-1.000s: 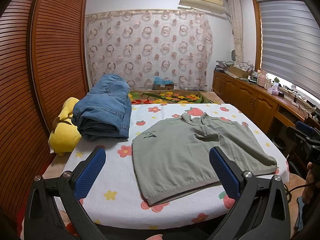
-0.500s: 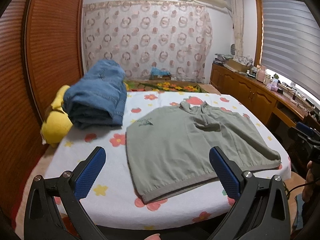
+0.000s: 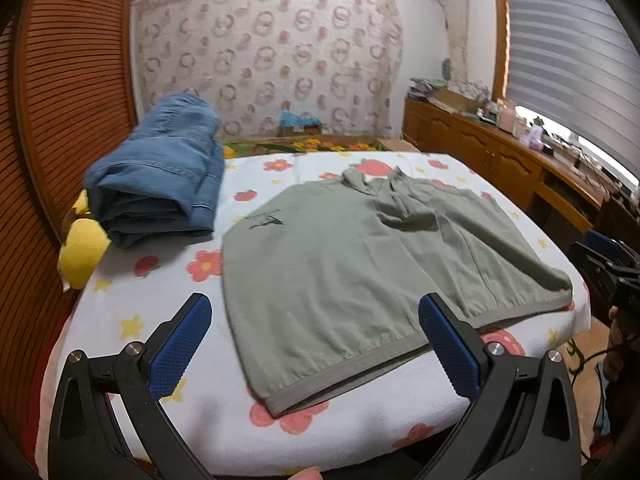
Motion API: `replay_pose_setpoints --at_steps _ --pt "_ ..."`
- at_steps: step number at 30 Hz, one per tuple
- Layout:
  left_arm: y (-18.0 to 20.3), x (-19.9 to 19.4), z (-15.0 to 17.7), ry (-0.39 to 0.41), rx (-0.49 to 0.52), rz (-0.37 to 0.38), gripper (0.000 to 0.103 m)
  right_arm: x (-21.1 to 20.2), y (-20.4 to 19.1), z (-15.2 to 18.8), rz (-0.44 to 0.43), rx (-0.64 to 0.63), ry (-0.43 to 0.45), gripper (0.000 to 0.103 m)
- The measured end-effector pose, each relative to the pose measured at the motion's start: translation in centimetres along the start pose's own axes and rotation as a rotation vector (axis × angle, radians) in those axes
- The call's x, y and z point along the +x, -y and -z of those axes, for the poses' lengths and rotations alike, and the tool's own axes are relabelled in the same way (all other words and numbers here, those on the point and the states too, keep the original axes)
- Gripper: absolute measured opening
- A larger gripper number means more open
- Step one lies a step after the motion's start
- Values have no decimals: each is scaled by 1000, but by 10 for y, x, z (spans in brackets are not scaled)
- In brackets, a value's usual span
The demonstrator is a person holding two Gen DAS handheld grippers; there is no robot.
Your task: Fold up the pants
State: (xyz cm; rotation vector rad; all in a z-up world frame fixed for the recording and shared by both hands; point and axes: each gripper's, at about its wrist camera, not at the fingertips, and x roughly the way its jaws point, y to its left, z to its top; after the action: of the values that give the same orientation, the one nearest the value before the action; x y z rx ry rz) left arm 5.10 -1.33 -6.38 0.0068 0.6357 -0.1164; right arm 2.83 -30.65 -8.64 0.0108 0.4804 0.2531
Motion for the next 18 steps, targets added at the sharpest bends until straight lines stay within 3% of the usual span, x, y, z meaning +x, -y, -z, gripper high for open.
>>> replay_pose_setpoints --at_steps 11,15,18 --pt "11 41 -4 -86 34 92 103 13 16 -15 -4 7 -58 96" --pt "9 50 -8 -89 30 103 103 22 32 -25 -20 22 -84 78" --pt "7 57 -11 -104 34 99 103 33 45 -38 -9 22 -122 71"
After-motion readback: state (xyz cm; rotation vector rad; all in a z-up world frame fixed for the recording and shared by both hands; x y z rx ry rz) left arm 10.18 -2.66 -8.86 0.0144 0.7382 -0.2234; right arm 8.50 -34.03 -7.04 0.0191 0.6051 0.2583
